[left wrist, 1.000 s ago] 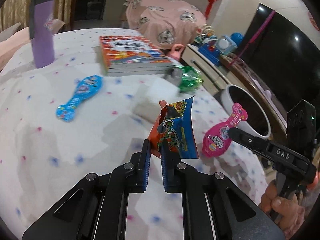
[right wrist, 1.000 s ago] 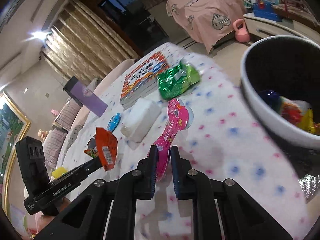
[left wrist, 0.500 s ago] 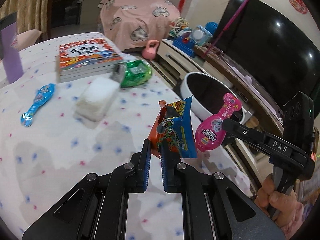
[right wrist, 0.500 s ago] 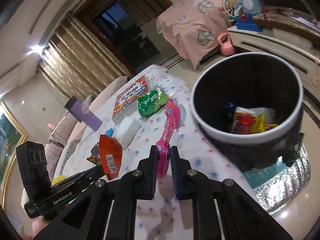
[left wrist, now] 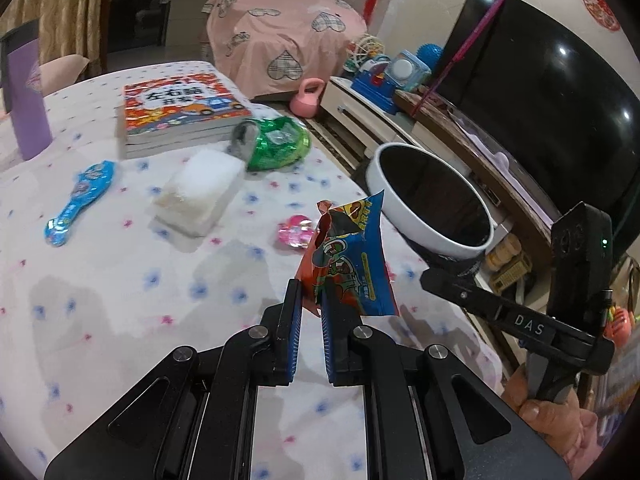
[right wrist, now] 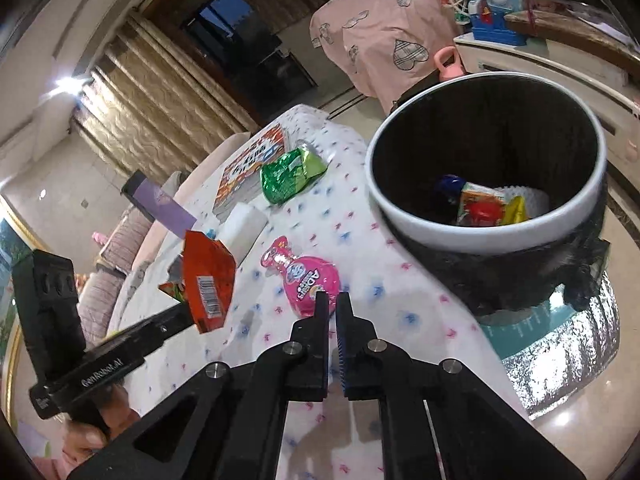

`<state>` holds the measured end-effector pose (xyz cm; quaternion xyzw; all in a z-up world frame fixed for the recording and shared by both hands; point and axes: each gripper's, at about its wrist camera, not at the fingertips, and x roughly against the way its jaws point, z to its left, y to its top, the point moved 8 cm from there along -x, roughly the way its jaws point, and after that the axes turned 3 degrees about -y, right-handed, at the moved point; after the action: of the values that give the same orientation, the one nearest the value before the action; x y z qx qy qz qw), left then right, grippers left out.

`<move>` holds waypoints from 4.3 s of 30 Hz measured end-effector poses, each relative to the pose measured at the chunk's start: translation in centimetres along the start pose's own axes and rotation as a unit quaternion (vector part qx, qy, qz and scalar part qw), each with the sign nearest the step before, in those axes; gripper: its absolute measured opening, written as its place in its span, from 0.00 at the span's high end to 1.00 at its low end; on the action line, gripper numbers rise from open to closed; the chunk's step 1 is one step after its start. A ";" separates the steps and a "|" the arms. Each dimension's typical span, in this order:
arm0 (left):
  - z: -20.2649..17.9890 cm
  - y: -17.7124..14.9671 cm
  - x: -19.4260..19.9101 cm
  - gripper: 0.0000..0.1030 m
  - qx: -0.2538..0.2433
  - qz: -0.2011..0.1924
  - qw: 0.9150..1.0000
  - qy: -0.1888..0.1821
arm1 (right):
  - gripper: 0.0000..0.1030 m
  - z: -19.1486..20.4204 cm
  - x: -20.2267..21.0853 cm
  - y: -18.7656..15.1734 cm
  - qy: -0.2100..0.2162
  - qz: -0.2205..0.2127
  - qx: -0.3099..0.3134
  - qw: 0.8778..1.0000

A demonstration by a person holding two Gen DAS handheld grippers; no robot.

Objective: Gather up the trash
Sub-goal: 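Carry both items over the bin and open both tools to drop them, then move both open tools back toward the blue lollipop and foam block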

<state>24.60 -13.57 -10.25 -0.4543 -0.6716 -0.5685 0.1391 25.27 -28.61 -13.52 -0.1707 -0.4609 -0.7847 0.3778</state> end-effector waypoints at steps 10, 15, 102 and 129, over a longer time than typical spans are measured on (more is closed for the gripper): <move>4.5 -0.8 0.7 0.92 0.042 0.002 0.999 0.019 | 0.37 4.8 -5.4 -0.2 -0.066 0.048 0.214 0.973; 4.8 -0.9 0.5 0.92 0.048 0.004 0.999 0.020 | 0.41 4.7 -7.7 -0.9 -0.104 0.076 0.284 0.950; -1.9 1.8 -3.2 0.38 -0.006 0.012 0.999 0.032 | 0.05 -5.4 4.7 5.7 -0.072 -0.064 0.011 0.995; 14.9 -1.1 4.2 0.38 0.061 -0.008 0.991 0.121 | 0.05 8.7 -5.0 -0.5 -0.018 0.017 0.074 0.997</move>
<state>26.39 1.70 -12.67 -0.3674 -0.6869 -0.5783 0.2424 27.42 -18.89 -12.41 -0.1643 -0.5210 -0.7389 0.3944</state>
